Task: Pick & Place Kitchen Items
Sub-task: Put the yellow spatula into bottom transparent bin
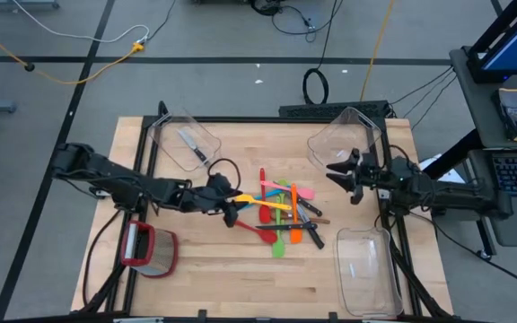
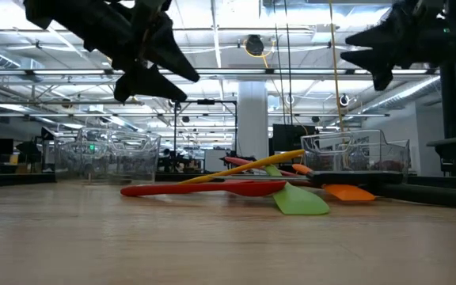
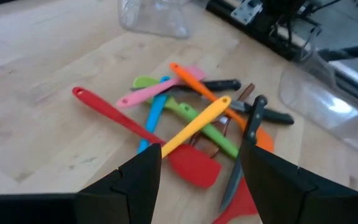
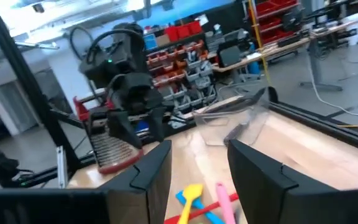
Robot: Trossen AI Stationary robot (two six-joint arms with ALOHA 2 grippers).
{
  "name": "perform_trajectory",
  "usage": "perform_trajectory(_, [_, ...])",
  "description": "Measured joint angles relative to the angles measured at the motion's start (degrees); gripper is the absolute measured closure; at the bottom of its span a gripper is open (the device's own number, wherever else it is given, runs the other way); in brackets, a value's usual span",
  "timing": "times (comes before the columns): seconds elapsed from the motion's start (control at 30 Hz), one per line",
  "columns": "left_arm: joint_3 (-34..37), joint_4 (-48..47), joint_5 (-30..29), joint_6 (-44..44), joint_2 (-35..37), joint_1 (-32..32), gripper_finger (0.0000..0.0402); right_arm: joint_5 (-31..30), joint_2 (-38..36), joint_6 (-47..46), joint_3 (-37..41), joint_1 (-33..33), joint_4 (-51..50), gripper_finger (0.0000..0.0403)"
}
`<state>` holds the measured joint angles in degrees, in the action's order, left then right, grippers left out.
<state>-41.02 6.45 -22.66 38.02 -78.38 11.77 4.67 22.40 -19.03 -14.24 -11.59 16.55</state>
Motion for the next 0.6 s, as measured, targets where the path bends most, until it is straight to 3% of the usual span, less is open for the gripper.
perform_trajectory(0.6, [13.2, 7.0, 0.2, -8.7, 19.2, 0.9, 0.0179, -0.1, 30.8, 13.7, -21.0, 10.7, -0.2, 0.0250])
